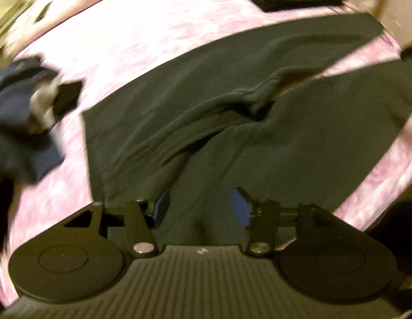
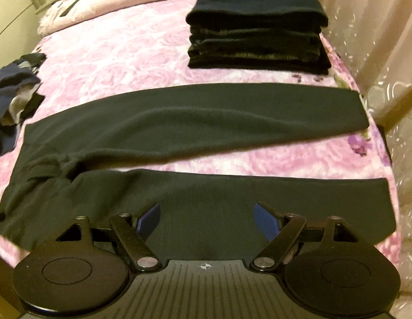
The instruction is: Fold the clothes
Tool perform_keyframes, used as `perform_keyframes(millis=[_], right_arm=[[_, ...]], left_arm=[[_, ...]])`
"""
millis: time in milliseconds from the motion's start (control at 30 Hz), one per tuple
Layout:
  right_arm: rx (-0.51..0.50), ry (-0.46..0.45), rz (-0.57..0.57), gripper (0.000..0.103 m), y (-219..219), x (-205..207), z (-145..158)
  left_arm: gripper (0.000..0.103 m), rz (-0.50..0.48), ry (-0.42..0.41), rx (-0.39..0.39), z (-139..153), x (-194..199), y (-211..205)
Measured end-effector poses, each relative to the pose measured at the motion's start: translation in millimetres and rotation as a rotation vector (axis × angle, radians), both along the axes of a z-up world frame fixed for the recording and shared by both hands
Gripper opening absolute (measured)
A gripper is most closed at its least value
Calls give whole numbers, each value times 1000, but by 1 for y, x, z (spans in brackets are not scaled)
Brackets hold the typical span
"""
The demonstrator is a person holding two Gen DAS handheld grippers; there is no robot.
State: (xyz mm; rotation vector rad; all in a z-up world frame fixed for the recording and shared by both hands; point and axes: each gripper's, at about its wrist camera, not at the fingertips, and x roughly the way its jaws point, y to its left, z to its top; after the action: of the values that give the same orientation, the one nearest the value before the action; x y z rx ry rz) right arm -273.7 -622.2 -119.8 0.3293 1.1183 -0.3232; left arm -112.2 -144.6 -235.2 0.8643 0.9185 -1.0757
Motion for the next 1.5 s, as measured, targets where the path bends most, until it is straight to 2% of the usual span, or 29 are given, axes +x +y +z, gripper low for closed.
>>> perform_keyframes(millis=[67,367,533,700,867,1100,1500], right_arm=[[-10,-13,34,87,-1,-12,8],[-79,-8,187,87,-29,-78,22],[-62,30,173,87,-45,-113,23],[-62,51,157,87,-46,-127,30],[-55,31,176,87,-33,-123,42],[-65,15,230,87,-7,-107,50],[-113,48,291,87,9,-91,49]], left_arm=[[67,67,-15,-18,14,-11,9],[93,259,-63,-78,66,-97,33],[96,333,-64,-57,72,-141,42],[98,334,-67,-47,79,-163,49],[98,345,-102,-50,88,-158,54],[98,381,-108,-73,95,-145,61],[98,385,-77,-75,92,-139,64]])
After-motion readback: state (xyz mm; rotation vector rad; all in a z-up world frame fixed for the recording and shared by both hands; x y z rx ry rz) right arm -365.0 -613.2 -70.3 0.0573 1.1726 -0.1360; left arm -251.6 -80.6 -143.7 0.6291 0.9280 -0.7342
